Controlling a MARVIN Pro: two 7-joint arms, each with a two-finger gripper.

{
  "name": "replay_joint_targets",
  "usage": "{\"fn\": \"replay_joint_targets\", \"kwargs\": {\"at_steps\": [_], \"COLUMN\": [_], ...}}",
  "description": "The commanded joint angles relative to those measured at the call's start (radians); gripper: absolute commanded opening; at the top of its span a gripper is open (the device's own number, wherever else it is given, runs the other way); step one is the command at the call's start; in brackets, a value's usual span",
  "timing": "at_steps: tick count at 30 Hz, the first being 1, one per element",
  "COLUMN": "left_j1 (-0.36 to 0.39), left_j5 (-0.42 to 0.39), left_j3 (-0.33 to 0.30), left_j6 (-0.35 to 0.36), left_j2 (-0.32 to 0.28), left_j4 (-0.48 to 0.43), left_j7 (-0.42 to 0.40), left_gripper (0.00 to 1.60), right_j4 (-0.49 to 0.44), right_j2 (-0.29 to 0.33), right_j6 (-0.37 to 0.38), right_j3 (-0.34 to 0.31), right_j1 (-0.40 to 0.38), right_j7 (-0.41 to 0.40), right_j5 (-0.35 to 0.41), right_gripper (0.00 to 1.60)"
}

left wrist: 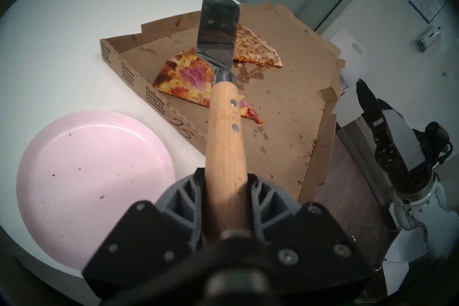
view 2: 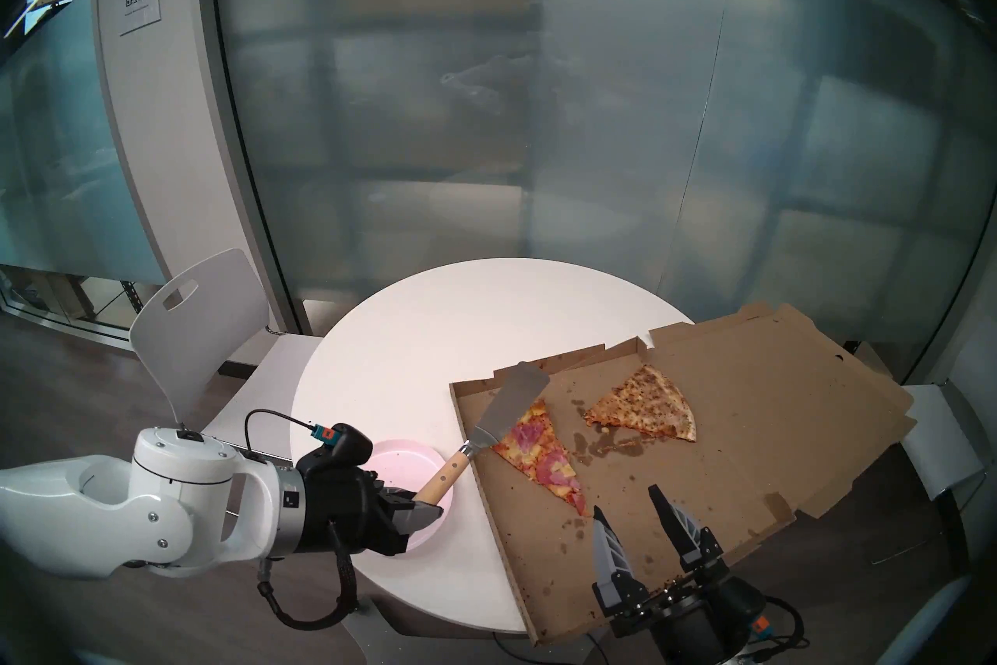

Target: Put pizza slice onto the plate

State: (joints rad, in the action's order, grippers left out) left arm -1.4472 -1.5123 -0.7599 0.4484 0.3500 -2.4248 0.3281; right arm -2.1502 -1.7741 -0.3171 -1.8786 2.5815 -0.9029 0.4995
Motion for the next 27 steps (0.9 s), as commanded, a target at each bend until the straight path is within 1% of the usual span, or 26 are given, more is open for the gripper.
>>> {"fn": "replay_joint_targets", "kwargs": {"at_steps": [1,3,4,5,6,7,8,9,10,12,13,15,16,17,19,20,21,22,27], "left_j1": [0.050,0.063,0.074,0.076,0.087,0.090,0.098,0.101,0.108,0.118,0.126,0.132,0.138,0.143,0.163,0.177,0.184,0.189,0.222], "left_j5": [0.029,0.046,0.061,0.071,0.075,0.090,0.104,0.117,0.127,0.158,0.172,0.202,0.208,0.225,0.241,0.257,0.262,0.270,0.283], "left_j3": [0.048,0.068,0.081,0.088,0.102,0.111,0.126,0.136,0.150,0.171,0.186,0.209,0.221,0.230,0.234,0.240,0.240,0.241,0.256], "left_j6": [-0.029,-0.026,-0.027,-0.023,-0.030,-0.026,-0.030,-0.026,-0.031,-0.030,-0.035,-0.030,-0.033,-0.027,-0.014,0.000,0.006,0.017,0.056], "left_j2": [0.102,0.141,0.144,0.171,0.155,0.183,0.187,0.207,0.206,0.234,0.234,0.269,0.266,0.291,0.303,0.325,0.330,0.352,0.387], "left_j4": [-0.019,-0.019,-0.019,-0.019,-0.019,-0.019,-0.019,-0.019,-0.019,-0.019,-0.019,-0.019,-0.019,-0.019,-0.019,-0.019,-0.019,-0.019,-0.019], "left_j7": [-0.038,-0.035,-0.040,-0.030,-0.044,-0.033,-0.034,-0.029,-0.030,-0.021,-0.021,-0.010,-0.015,-0.007,-0.008,-0.003,-0.003,0.005,0.002], "left_gripper": [0.00,0.00,0.00,0.00,0.00,0.00,0.00,0.00,0.00,0.00,0.00,0.00,0.00,0.00,0.00,0.00,0.00,0.00,0.00], "right_j4": [-0.018,-0.019,-0.019,-0.019,-0.019,-0.019,-0.019,-0.018,-0.018,-0.017,-0.016,-0.015,-0.013,-0.013,-0.009,-0.010,-0.011,-0.012,-0.020], "right_j2": [-0.007,-0.010,-0.012,-0.015,-0.016,-0.019,-0.022,-0.023,-0.026,-0.029,-0.032,-0.037,-0.040,-0.043,-0.048,-0.052,-0.056,-0.058,-0.065], "right_j6": [0.013,0.017,0.020,0.021,0.023,0.026,0.028,0.029,0.031,0.033,0.037,0.043,0.047,0.050,0.060,0.068,0.076,0.081,0.104], "right_j3": [0.012,0.014,0.014,0.014,0.014,0.013,0.013,0.013,0.013,0.013,0.013,0.015,0.016,0.017,0.022,0.027,0.031,0.033,0.040], "right_j1": [0.001,0.003,0.005,0.006,0.007,0.009,0.010,0.010,0.012,0.013,0.014,0.017,0.018,0.019,0.020,0.023,0.025,0.026,0.034], "right_j7": [0.002,0.005,0.006,0.007,0.007,0.008,0.010,0.009,0.009,0.010,0.012,0.014,0.015,0.017,0.017,0.016,0.015,0.014,0.004], "right_j5": [0.010,0.004,0.005,0.004,0.006,0.007,0.008,0.008,0.009,0.011,0.015,0.020,0.027,0.031,0.048,0.063,0.079,0.088,0.139], "right_gripper": [1.60,1.60,1.60,1.60,1.60,1.60,1.60,1.60,1.60,1.60,1.60,1.60,1.60,1.60,1.60,1.60,1.60,1.60,1.60]}}
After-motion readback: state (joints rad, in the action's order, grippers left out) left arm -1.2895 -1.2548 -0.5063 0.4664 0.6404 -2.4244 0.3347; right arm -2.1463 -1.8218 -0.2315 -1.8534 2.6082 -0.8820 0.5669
